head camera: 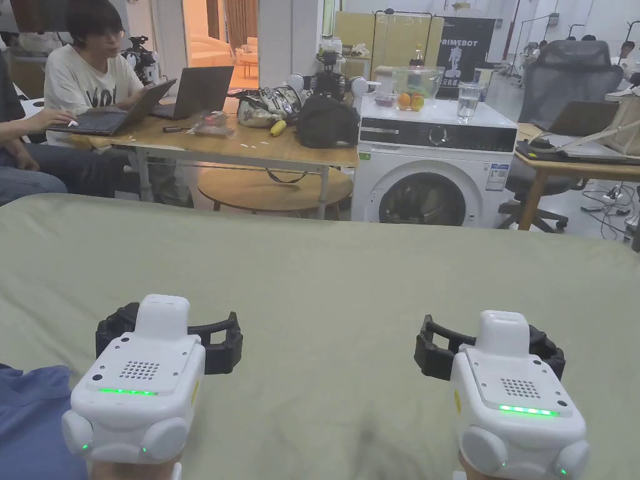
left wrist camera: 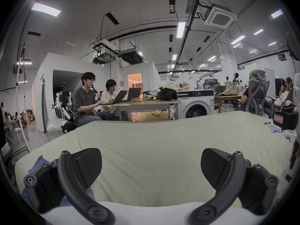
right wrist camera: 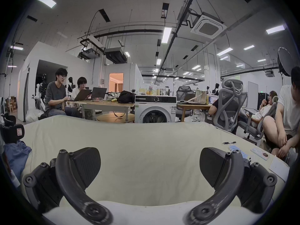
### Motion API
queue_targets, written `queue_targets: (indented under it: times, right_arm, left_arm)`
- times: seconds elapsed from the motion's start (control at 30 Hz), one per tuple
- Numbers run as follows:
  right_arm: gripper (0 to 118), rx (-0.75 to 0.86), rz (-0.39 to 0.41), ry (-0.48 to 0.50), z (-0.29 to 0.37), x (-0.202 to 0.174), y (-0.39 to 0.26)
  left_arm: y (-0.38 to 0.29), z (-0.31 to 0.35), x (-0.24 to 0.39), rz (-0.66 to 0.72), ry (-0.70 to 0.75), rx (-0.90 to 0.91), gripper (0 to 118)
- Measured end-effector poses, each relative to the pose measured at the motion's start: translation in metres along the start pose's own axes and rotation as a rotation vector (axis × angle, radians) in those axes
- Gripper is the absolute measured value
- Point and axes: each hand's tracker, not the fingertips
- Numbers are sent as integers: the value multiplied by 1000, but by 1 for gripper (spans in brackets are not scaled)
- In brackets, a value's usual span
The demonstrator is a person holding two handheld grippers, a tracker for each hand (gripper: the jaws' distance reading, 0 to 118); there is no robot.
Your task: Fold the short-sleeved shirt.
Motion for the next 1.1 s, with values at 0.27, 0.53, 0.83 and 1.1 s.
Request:
queue_targets:
  times: [0.27, 0.53, 0.83, 1.1]
  right_arm:
    - [118, 3, 23, 11, 1, -4, -1]
    - [118, -12, 14, 9, 2, -3, -2]
    - [118, -20, 24, 13, 3, -6, -2]
    - [118, -27, 32, 10, 2, -8, -2]
  left_arm:
    - [0, 2, 0, 3, 1, 10, 118]
    - [2, 6, -1, -2, 0, 29, 118]
    - [4, 6, -2, 11, 1, 25, 118]
    - [5, 6, -4, 14, 1, 22, 118]
